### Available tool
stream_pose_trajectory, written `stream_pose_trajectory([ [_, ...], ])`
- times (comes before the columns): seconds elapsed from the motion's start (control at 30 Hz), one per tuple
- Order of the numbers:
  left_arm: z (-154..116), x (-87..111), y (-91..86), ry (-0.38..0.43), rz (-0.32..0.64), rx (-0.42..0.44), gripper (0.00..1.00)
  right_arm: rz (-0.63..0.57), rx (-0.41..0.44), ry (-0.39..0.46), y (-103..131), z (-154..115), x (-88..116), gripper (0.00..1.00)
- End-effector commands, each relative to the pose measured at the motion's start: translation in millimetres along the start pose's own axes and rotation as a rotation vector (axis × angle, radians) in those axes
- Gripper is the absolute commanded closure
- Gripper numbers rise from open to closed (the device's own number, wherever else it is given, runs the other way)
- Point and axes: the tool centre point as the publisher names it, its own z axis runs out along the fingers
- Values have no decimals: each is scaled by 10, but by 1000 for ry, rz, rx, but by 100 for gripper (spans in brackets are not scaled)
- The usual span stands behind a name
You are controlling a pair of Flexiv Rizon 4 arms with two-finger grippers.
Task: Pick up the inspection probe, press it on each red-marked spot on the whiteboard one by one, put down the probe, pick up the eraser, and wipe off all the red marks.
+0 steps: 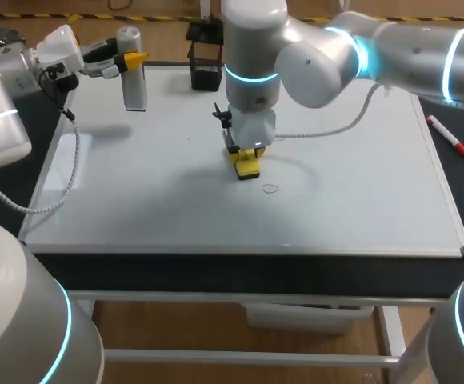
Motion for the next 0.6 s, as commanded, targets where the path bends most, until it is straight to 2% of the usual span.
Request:
stream_pose_trajectory([
  [0.03, 5, 4, -1, -1, 3, 2, 100, 10, 16, -2, 64, 5, 136, 100],
  [0.23, 5, 4, -1, -1, 3, 2, 100, 27, 23, -14, 29, -113, 217, 100],
  [0.43, 5, 4, -1, -1, 3, 2, 100, 30, 29, -53, -41, -354, 332, 100],
  [0.6, 5, 4, -1, -1, 3, 2, 100, 58, 25, -89, -127, -498, 571, 100],
])
